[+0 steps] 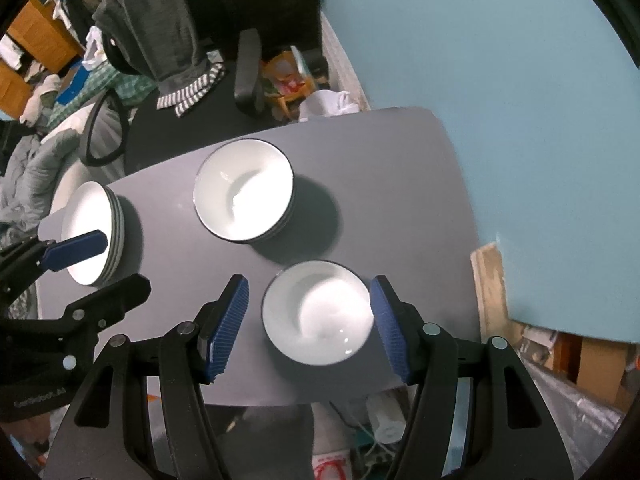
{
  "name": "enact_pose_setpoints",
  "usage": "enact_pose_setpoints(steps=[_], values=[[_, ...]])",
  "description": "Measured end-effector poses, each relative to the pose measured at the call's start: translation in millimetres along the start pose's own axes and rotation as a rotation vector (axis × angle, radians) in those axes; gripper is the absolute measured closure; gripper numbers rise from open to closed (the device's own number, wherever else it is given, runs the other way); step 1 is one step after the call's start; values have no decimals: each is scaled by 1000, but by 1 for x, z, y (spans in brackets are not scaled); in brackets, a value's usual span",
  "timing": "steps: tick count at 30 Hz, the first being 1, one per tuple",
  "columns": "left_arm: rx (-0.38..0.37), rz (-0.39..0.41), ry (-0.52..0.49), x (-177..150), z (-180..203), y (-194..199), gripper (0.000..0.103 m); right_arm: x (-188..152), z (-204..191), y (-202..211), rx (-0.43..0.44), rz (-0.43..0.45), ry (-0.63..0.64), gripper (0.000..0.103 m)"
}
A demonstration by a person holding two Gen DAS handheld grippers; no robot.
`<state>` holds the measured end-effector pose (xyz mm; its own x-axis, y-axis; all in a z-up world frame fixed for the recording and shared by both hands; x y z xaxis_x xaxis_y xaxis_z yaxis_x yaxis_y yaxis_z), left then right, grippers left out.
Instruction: Organize plates and bowls
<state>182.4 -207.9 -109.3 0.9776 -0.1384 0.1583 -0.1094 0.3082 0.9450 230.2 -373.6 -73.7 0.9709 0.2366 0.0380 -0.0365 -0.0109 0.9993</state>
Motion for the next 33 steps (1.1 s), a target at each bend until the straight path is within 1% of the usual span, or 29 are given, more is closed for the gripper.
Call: enact_pose_setpoints(steps=[3,8,11,15,20,24,28,33], values=[[-10,-10,-13,-1,5,-4,38,-6,5,2,-10,2,-14,41],[-48,-32,19,-1,4,-14,38,-18,14,3,-14,-3,-43,41],[-50,-43,14,-1,7,-21,38,-23,23,-1,-7,-14,-74,41],[-49,-74,3,-1,11,-35,38,-30,38,-10,28,-32,-126,41],[-67,-108,0,-1,16,-55,38,-36,51,-22,58,-35,-160,41],[-72,-131,7,-2,17,-70,38,-41,60,-34,76,-43,-169,41],[-68,-157,36,0,14,-91,38,-41,66,-47,91,-52,-160,41],[-62,-174,36,1,15,-111,38,-41,72,-66,99,-66,-162,41]])
Point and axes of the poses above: each gripper's, at about its wrist camera, not at the fingertips, and y roughly against the way its jaws point, z to its right, x to its top, the point moved 2 cm from there along -y, roughly the way its jaws point, and after that the axes turned 9 degrees about -z, right-handed, at the moved point
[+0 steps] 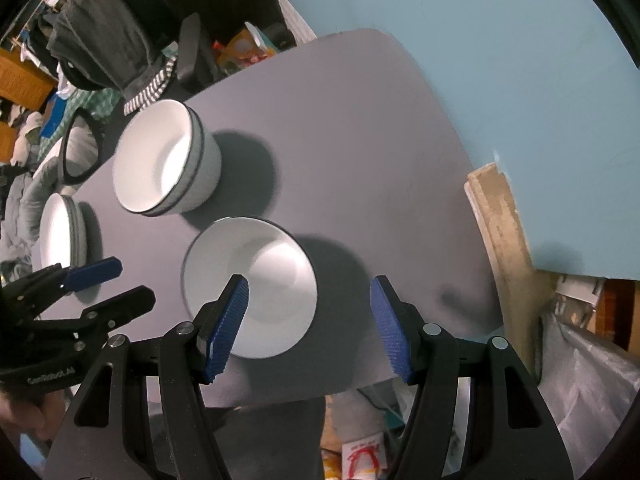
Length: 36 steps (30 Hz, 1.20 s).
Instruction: Organize plates and bowls
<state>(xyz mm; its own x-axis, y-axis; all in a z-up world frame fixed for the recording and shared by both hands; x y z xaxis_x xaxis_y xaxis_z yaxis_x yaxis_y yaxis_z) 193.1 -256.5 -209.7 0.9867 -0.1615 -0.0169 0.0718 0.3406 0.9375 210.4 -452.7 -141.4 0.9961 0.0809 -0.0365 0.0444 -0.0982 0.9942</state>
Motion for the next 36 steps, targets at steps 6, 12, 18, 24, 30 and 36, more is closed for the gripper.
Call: enact_pose_setpoints(steps=[6,12,18,24,30,36], values=[[-9,-22,16,4,0,-24,38,2,6,-30,-2,-34,16,41],[-3,-51,33,7,-2,-47,38,0,10,-60,14,-72,31,41],[-13,-62,74,9,-9,-60,38,-2,13,-74,53,-84,19,41],[-31,-59,92,9,-11,-65,38,-1,14,-77,72,-90,16,41],[-68,-86,99,0,-8,-73,57,-1,11,-73,98,-86,32,53],[-92,-105,109,-2,-4,-75,77,-6,10,-70,121,-112,58,78]])
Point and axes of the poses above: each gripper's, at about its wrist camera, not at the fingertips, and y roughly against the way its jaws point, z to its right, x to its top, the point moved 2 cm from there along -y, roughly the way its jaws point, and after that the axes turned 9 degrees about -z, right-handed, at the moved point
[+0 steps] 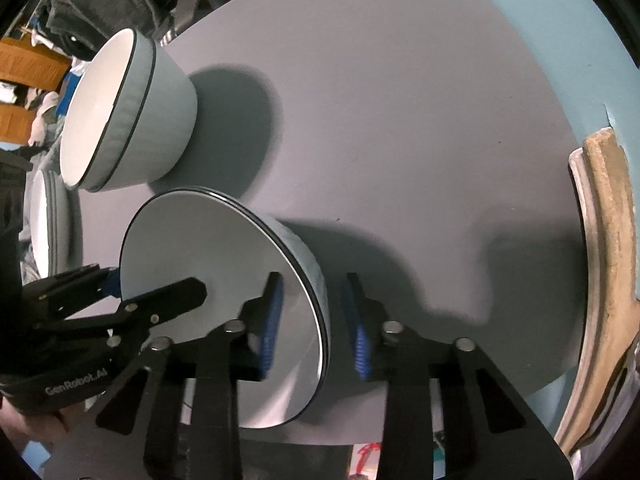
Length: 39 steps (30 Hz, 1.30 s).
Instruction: Organize plates and bowls
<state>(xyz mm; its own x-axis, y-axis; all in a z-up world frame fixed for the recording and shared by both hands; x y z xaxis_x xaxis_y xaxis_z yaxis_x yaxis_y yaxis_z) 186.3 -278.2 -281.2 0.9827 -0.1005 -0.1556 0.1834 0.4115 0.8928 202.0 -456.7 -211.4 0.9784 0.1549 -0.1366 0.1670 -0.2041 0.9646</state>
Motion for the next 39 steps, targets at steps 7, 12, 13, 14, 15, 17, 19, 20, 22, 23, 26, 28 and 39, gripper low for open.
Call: enact_pose_setpoints(steps=[7,12,13,14,15,17,19,20,22,23,26,28,39], values=[[-20,-7,-5,-6,-4,4,89,-7,-2,4,-4,-4,29,89],[12,5,-13,-12,-4,6,90,-11,-4,5,3,-12,8,95],[19,8,-14,-14,-5,7,90,-9,-7,3,14,-15,-5,95],[20,10,-14,-17,-5,7,90,-11,-7,3,24,-21,-12,95],[21,9,-13,-19,-6,7,91,-10,-5,2,32,-30,-16,95],[33,4,-9,-15,-7,6,91,-12,-5,0,27,-31,-14,95],[46,3,-7,-13,-5,2,91,-16,-9,0,20,-33,-12,95],[49,1,-4,-15,-6,2,91,-18,-12,0,17,-32,-12,95],[50,-9,2,-20,-9,1,91,-20,-15,3,10,-30,-9,95],[51,-11,4,-23,-8,0,91,-20,-16,5,5,-30,-6,95],[46,-4,22,-28,-11,2,91,-22,-26,6,-14,-38,14,95],[37,-1,36,-31,-19,6,91,-3,-48,-3,-22,-40,30,95],[29,41,66,-43,-31,42,91,9,-57,13,-25,-31,83,95]])
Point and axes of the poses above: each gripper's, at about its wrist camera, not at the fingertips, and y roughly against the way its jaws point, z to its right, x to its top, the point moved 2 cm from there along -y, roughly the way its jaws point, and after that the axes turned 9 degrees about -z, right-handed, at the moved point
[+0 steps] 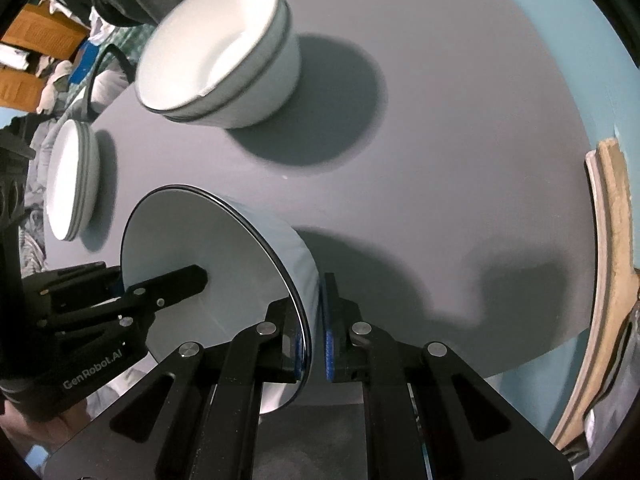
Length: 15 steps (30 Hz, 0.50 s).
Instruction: Organize plates and bowls
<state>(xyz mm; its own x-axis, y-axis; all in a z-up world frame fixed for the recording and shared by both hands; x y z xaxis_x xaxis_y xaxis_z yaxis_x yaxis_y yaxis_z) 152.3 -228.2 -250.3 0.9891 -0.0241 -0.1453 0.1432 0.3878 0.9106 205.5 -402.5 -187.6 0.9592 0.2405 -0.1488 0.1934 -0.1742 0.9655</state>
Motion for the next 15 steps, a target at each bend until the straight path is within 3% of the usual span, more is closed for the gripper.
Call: enact_pose_setpoints(steps=[7,15], values=[[-21,35,-21,-2,-5,33,91,9,-9,18,-1,41,17,95],[-5,83,-24,19,-17,67,91,22,-29,30,-3,86,37,95]])
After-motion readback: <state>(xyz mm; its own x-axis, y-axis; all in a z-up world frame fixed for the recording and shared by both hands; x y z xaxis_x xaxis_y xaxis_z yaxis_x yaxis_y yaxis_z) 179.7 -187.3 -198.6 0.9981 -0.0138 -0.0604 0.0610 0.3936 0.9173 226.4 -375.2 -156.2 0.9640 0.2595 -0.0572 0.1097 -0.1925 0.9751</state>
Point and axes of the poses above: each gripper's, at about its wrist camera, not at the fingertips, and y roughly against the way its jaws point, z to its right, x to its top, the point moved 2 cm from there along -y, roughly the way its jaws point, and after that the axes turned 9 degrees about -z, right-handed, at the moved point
